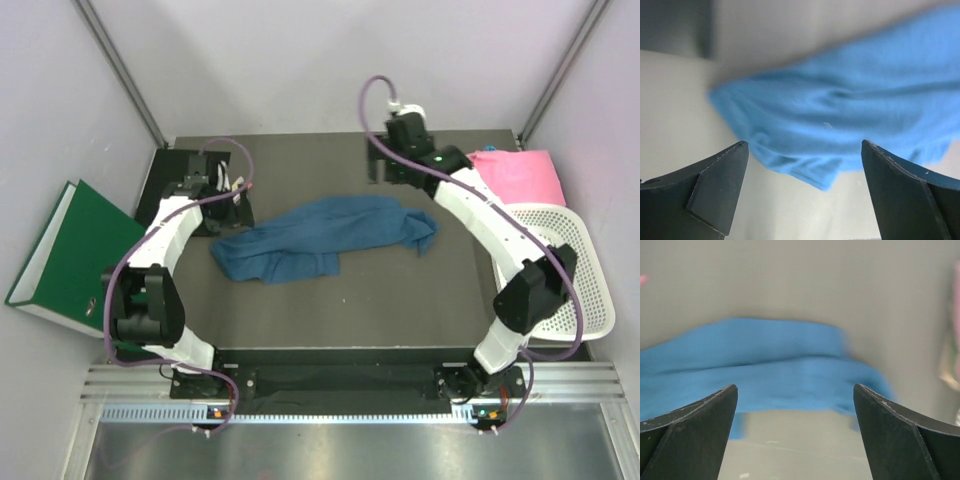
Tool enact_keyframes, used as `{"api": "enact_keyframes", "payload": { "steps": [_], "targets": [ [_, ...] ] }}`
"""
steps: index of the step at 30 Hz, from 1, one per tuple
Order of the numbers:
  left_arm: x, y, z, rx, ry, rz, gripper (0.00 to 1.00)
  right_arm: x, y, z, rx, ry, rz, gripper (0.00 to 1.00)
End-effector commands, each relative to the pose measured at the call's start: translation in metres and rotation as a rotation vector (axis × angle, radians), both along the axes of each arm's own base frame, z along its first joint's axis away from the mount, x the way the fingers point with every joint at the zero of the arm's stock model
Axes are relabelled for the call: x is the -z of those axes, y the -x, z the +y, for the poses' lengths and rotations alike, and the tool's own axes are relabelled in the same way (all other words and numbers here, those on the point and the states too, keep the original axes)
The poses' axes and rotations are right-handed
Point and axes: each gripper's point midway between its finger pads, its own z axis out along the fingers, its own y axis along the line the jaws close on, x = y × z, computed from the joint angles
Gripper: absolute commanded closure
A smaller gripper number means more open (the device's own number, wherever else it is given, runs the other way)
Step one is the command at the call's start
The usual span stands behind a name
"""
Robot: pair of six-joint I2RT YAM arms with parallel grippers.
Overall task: Fold and stack the t-shirts
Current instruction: Flatten out the tshirt
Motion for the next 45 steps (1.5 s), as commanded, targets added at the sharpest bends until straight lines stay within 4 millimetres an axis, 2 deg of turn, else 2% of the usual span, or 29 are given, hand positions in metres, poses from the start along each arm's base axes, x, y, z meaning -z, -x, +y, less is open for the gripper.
{"api": "enact_keyframes", "payload": {
  "steps": [1,4,7,14,17,19,20,22,23,24,25,27,28,30,31,32,33,35,36,37,38,39,40,43,44,45],
  "targets": [
    [0.012,0.015,-0.043,0.168,0.086,0.007,0.01,0.038,0.018,-0.084,0.238,0.048,0.135,0.02],
    [0.028,0.024,-0.054,0.204,0.071,0.049,0.01,0.074,0.029,-0.112,0.305,0.084,0.235,0.02],
    [0.041,0.03,-0.063,0.224,0.077,0.085,0.01,0.109,0.041,-0.125,0.335,0.113,0.359,0.02],
    [0.076,0.037,-0.07,0.235,0.02,0.182,0.01,0.177,0.052,-0.118,0.338,0.128,0.509,0.03],
    [0.085,0.037,-0.068,0.228,-0.01,0.203,0.01,0.193,0.044,-0.117,0.355,0.134,0.501,0.04],
    [0.09,0.035,-0.066,0.221,-0.032,0.206,0.04,0.199,0.036,-0.117,0.363,0.137,0.484,0.09],
    [0.093,0.035,-0.064,0.214,-0.044,0.216,0.13,0.205,0.034,-0.117,0.373,0.145,0.489,0.14],
    [0.096,0.031,-0.06,0.2,-0.068,0.218,0.31,0.214,0.028,-0.115,0.372,0.149,0.489,0.37],
    [0.099,0.03,-0.054,0.18,-0.104,0.225,0.76,0.214,0.026,-0.115,0.376,0.149,0.483,0.57],
    [0.098,0.028,-0.05,0.164,-0.122,0.225,0.94,0.215,0.025,-0.116,0.389,0.153,0.478,0.84],
    [0.097,0.028,-0.043,0.147,-0.161,0.233,1.0,0.212,0.025,-0.118,0.396,0.156,0.469,1.0],
    [0.086,0.021,-0.037,0.118,-0.195,0.206,1.0,0.2,0.023,-0.121,0.411,0.152,0.428,1.0],
    [0.079,0.017,-0.034,0.108,-0.208,0.186,1.0,0.185,0.022,-0.121,0.415,0.14,0.39,1.0],
    [0.059,0.014,-0.026,0.077,-0.24,0.138,1.0,0.17,0.025,-0.129,0.434,0.149,0.354,1.0],
    [0.049,0.01,-0.025,0.068,-0.246,0.112,1.0,0.152,0.026,-0.131,0.438,0.13,0.313,1.0],
    [0.034,0.01,-0.022,0.054,-0.25,0.074,1.0,0.142,0.027,-0.135,0.448,0.132,0.29,1.0],
    [0.026,0.008,-0.021,0.042,-0.249,0.051,1.0,0.133,0.03,-0.137,0.452,0.129,0.273,1.0],
    [0.002,0.007,-0.019,0.024,-0.245,-0.014,1.0,0.103,0.035,-0.145,0.469,0.115,0.205,1.0],
    [-0.005,0.008,-0.019,0.02,-0.243,-0.035,1.0,0.094,0.039,-0.149,0.474,0.118,0.192,1.0],
    [-0.012,0.008,-0.018,0.013,-0.242,-0.054,1.0,0.076,0.045,-0.152,0.48,0.098,0.154,1.0],
    [-0.025,0.01,-0.017,0.009,-0.234,-0.091,1.0,0.066,0.048,-0.157,0.49,0.094,0.131,1.0],
    [-0.03,0.011,-0.017,0.006,-0.228,-0.103,1.0,0.06,0.053,-0.16,0.492,0.097,0.125,1.0],
    [-0.038,0.015,-0.017,0.006,-0.22,-0.13,1.0,0.045,0.058,-0.161,0.49,0.074,0.09,1.0],
    [-0.042,0.021,-0.02,0.018,-0.194,-0.15,1.0,0.044,0.068,-0.158,0.442,0.048,0.095,1.0],
    [-0.04,0.023,-0.021,0.02,-0.19,-0.147,1.0,0.058,0.073,-0.15,0.398,0.031,0.135,0.99],
    [-0.038,0.025,-0.022,0.02,-0.184,-0.139,1.0,0.066,0.074,-0.141,0.356,0.006,0.152,0.81]
  ]
}}
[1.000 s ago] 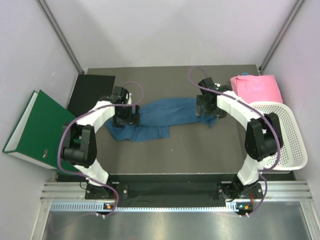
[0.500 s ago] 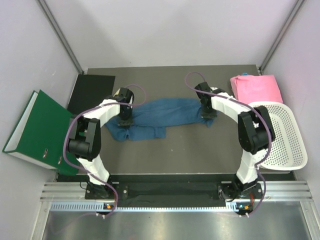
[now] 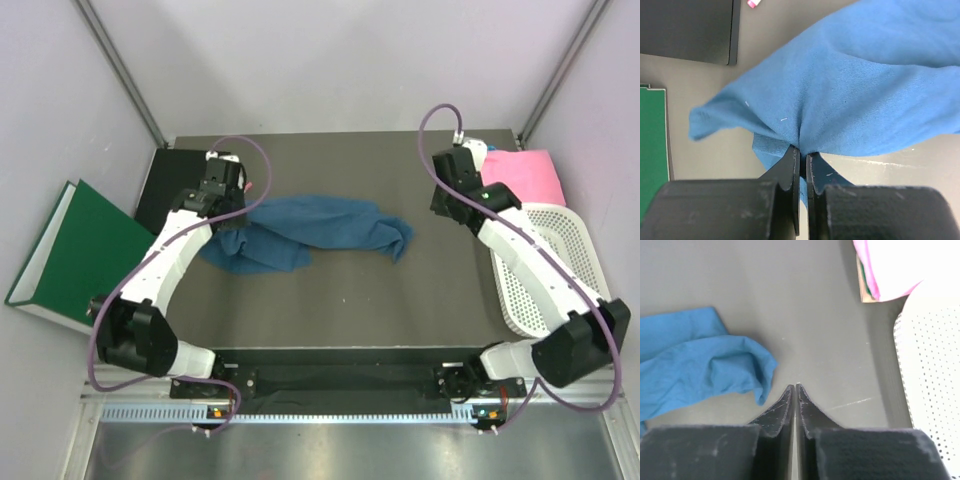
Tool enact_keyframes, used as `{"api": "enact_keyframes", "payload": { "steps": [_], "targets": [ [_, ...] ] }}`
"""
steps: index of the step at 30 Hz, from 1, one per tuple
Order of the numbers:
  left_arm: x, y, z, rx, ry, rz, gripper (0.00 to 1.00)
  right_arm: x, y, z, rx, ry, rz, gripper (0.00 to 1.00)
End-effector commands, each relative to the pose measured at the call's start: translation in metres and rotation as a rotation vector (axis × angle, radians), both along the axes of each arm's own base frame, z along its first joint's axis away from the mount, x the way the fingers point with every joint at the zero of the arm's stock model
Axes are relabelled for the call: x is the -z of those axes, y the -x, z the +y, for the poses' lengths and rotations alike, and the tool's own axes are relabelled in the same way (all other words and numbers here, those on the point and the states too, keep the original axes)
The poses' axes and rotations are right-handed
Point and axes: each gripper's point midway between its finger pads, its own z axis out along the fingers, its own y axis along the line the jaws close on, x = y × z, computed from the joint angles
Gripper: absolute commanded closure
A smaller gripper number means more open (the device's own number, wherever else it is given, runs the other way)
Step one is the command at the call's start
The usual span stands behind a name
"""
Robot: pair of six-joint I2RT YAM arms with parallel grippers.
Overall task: Fold and stack the t-shirts
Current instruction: Flatten out the tshirt
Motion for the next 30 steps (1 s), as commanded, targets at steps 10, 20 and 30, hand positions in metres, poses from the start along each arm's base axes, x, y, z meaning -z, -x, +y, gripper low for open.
{"api": "enact_keyframes", "payload": {
  "steps": [10,20,30],
  "targets": [
    [0.009,0.004,-0.004,-0.004,0.031,0.028,1.0,0.099,0.016,0.071,-0.266,-0.252,0.215,0.34],
    [0.01,0.002,-0.005,-0.006,0.033,0.033,1.0,0.151,-0.004,0.092,-0.282,-0.218,0.334,0.39],
    [0.005,-0.001,-0.001,-0.016,0.011,0.024,1.0,0.175,-0.018,0.089,-0.209,-0.069,0.358,1.0]
  ]
}}
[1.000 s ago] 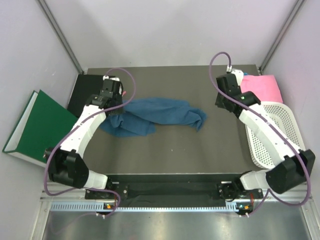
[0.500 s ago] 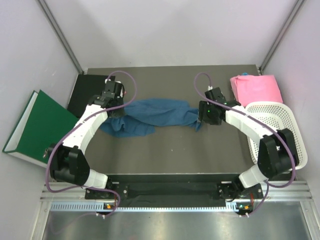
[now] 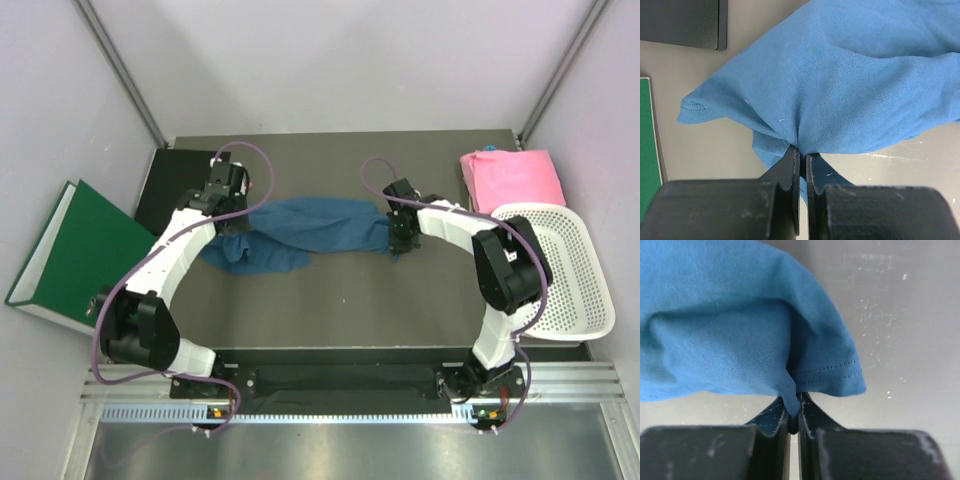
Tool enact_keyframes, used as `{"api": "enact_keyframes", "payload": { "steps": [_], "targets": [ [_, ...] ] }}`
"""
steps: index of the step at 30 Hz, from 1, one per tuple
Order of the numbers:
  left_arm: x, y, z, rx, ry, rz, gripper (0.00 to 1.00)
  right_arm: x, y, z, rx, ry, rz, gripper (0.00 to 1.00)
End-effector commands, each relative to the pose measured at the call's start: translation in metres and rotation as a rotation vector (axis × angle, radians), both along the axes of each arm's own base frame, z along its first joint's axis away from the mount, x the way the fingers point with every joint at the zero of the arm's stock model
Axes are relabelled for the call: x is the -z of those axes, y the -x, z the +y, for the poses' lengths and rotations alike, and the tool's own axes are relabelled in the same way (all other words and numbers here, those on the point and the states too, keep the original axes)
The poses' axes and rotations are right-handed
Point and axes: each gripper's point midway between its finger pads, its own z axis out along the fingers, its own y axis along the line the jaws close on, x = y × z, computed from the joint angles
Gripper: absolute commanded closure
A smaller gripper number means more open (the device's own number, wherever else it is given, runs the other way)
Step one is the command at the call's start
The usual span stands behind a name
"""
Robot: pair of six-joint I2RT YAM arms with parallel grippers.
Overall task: Fold and stack the t-shirts
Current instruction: Flatten out the tshirt
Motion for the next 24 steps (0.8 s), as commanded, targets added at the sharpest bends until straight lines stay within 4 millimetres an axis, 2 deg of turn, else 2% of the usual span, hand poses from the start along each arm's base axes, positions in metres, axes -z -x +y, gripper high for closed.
{"api": "enact_keyframes", "payload": {
  "steps": [1,3,6,7,8,9,11,12,15,16,17,21,23,24],
  "targets": [
    [-0.013,-0.011,0.002,-0.021,-0.006,-0.038,1.0,-0.032,-0.027,0.0,0.043,0.054,-0.137,1.0],
    [-0.015,-0.012,0.003,-0.02,-0.015,-0.039,1.0,-0.041,-0.025,-0.005,0.046,0.069,-0.155,1.0],
    [-0.02,-0.014,0.006,-0.022,-0.03,-0.045,1.0,-0.068,-0.02,-0.017,0.055,0.103,-0.191,1.0],
    [-0.021,-0.014,0.006,-0.022,-0.035,-0.045,1.0,-0.089,-0.021,-0.02,0.06,0.094,-0.233,1.0],
    [-0.023,-0.014,0.007,-0.018,-0.039,-0.049,1.0,-0.101,-0.02,-0.027,0.072,0.119,-0.257,1.0],
    [-0.027,-0.014,0.007,-0.013,-0.038,-0.057,1.0,-0.119,-0.012,-0.034,0.073,0.128,-0.277,1.0],
    [-0.031,-0.012,0.008,-0.004,-0.044,-0.064,1.0,-0.144,-0.007,-0.047,0.091,0.159,-0.318,1.0],
    [-0.033,-0.008,0.008,0.003,-0.042,-0.062,1.0,-0.164,-0.002,-0.053,0.1,0.152,-0.359,1.0],
    [-0.041,0.001,0.009,0.023,-0.037,-0.083,1.0,-0.193,0.015,-0.069,0.115,0.172,-0.39,1.0],
    [-0.045,0.004,0.009,0.024,-0.036,-0.092,1.0,-0.212,0.024,-0.076,0.125,0.164,-0.426,1.0],
    [-0.048,0.007,0.011,0.023,-0.037,-0.102,1.0,-0.223,0.028,-0.08,0.132,0.163,-0.452,1.0],
    [-0.084,0.014,0.012,0.024,-0.007,-0.242,1.0,-0.29,0.041,-0.093,0.15,0.087,-0.661,1.0],
    [-0.09,0.012,0.01,0.025,0.005,-0.258,1.0,-0.308,0.036,-0.092,0.15,0.055,-0.754,1.0],
    [-0.089,0.007,0.01,0.028,-0.001,-0.264,1.0,-0.31,0.037,-0.098,0.149,0.066,-0.77,1.0]
  ]
}}
